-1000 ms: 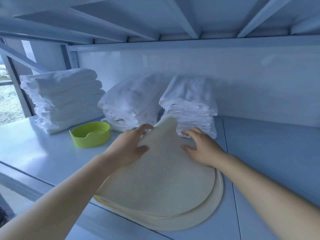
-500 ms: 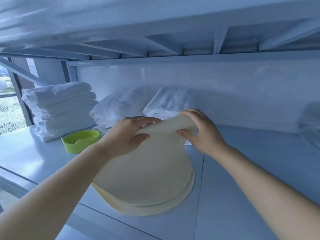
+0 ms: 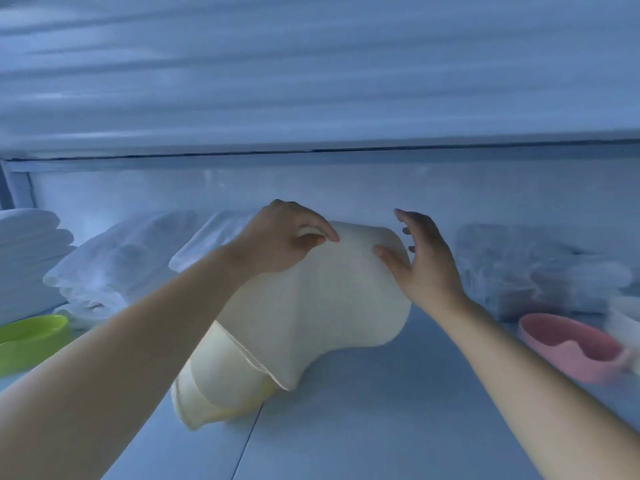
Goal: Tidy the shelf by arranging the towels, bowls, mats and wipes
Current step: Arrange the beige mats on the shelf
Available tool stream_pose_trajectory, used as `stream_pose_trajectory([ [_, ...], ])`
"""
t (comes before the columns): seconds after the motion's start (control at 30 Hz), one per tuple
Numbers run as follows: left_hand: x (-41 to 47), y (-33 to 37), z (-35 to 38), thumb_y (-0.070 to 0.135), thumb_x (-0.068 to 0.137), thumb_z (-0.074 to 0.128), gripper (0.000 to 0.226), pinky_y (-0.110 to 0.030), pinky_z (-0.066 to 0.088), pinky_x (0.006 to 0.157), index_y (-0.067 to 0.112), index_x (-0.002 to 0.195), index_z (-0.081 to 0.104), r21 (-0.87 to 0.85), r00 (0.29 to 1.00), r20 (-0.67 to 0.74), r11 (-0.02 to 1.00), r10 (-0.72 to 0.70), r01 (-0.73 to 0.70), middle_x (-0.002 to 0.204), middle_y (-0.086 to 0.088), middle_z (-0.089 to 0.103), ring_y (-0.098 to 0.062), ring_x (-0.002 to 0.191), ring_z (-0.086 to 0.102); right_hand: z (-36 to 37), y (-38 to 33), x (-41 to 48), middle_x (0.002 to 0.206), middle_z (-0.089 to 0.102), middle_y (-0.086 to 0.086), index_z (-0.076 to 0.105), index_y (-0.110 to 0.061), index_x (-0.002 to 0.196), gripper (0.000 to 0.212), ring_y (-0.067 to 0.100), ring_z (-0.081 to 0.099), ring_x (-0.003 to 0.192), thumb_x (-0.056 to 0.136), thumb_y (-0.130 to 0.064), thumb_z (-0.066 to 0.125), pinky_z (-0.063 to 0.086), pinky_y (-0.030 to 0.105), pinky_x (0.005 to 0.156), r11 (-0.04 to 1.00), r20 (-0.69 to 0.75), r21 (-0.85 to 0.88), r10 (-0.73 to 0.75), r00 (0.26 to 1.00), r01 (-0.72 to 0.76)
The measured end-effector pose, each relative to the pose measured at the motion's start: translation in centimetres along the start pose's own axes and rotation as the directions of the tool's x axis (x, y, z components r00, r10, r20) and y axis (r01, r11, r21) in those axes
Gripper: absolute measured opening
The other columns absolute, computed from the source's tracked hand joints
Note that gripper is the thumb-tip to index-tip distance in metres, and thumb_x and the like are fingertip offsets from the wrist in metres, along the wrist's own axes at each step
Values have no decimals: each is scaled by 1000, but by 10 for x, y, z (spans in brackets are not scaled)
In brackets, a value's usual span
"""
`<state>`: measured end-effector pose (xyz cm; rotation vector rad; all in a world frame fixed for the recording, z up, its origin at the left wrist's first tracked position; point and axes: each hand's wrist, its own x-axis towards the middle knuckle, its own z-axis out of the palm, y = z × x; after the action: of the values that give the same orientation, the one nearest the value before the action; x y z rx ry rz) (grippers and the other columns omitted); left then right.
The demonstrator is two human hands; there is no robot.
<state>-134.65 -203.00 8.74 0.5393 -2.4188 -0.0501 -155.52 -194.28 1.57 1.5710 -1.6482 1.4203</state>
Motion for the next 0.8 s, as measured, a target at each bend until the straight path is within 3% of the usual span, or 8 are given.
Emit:
stream_pose_trajectory([
  [0.17,46,43,47,14,86,59,26,-6,35,57,35,83,72,-239,985,-140,969,-101,65,89,25,66,13,63,53,-50,33,4,127,54,14,56,-3,120,42,30,50,119,82,-15,68,44,39,98,969,-86,-234,-104,991,81],
  [0.33,76,65,90,12,86,57,32,-4,39,53,41,78,69,-520,915,-252,842,-316,147,93,20,66,6,73,58,-83,59,6,130,54,16,59,-3,116,46,36,51,120,73,-9,74,47,49,92,900,14,-407,-162,987,154],
  [0.43,82,55,110,10,85,55,29,-14,44,59,36,89,69,-576,881,-229,787,-414,219,95,10,66,-5,71,59,-84,68,-1,137,49,11,57,-7,123,45,29,47,126,80,-13,70,43,42,99,927,61,-368,-56,997,74],
  [0.6,57,12,155,12,84,60,30,-20,39,71,22,112,65,-365,846,-9,790,-532,493,109,-6,63,-23,95,60,-52,83,-42,145,40,2,50,-17,132,48,17,38,134,86,-25,63,30,26,108,966,322,-256,47,945,39],
  [0.67,37,-8,170,14,85,60,34,-20,39,69,23,117,61,-231,831,133,799,-539,555,114,-9,61,-25,92,60,-36,85,-58,147,37,-3,49,-21,133,49,14,36,135,86,-27,62,29,25,109,971,417,-237,92,904,11],
  [0.73,17,-20,184,21,88,56,35,-20,40,68,26,122,56,-58,809,322,843,-492,535,116,-5,58,-21,88,58,-23,85,-70,148,35,-5,48,-22,134,49,13,34,135,87,-30,61,29,26,109,974,493,-227,118,862,-3],
  [0.8,0,-23,195,34,93,44,37,-20,39,84,29,129,50,115,781,463,902,-419,415,131,-3,49,-20,108,52,-13,84,-78,148,34,-7,47,-23,133,48,11,32,136,88,-32,59,28,26,110,976,549,-218,136,825,-16],
])
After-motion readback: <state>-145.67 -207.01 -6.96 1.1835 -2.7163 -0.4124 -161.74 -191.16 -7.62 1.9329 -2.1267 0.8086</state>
